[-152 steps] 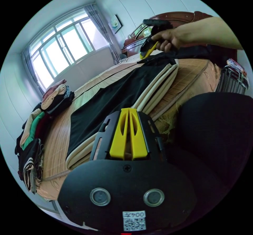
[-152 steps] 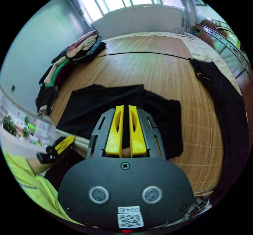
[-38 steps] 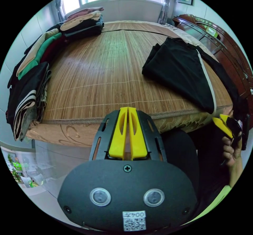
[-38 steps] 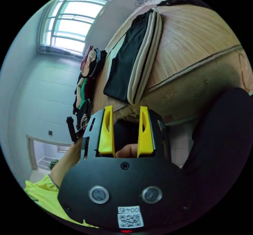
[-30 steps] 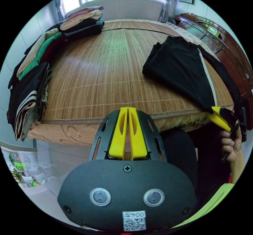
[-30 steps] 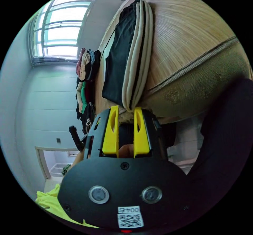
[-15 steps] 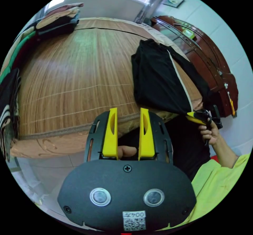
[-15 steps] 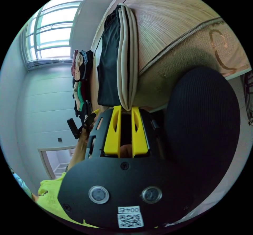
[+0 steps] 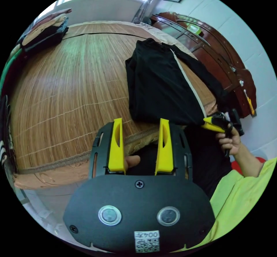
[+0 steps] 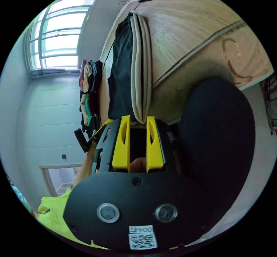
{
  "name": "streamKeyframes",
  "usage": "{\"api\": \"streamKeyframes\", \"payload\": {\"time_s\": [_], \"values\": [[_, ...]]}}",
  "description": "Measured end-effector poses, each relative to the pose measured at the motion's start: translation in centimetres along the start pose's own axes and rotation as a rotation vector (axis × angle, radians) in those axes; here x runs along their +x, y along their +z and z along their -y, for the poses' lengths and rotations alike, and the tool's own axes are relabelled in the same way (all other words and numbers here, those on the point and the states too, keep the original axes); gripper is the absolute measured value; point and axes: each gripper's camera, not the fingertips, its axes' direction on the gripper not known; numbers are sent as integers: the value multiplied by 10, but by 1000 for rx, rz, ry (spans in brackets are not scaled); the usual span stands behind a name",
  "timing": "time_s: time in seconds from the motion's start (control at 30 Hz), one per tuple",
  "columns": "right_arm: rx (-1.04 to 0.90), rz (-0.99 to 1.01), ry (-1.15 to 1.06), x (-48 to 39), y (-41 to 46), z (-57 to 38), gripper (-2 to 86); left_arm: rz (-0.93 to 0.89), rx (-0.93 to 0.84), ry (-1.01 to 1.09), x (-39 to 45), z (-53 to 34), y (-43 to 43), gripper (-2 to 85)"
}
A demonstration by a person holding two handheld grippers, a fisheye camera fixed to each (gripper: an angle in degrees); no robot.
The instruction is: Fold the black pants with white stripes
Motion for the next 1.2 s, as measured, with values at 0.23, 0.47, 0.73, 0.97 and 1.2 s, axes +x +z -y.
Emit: {"api": "streamKeyframes", "payload": {"time_s": [0.23, 0.47, 0.73, 0.97, 1.2], "values": [[155, -458, -462, -116, 24, -56, 63, 157, 24, 146, 32, -61, -14, 152], [11, -699, -1033, -209, 153, -107, 82, 146, 112, -46, -1, -137, -44, 136], [-111, -845, -1230, -259, 258, -105, 72, 131, 160, -149, -20, -208, -49, 125], [-154, -861, -1181, -252, 262, -99, 21, 128, 180, -70, -17, -233, -36, 121], [-183, -753, -1159, -226, 205, -113, 41, 200, 173, 193, 20, -230, -5, 108]]}}
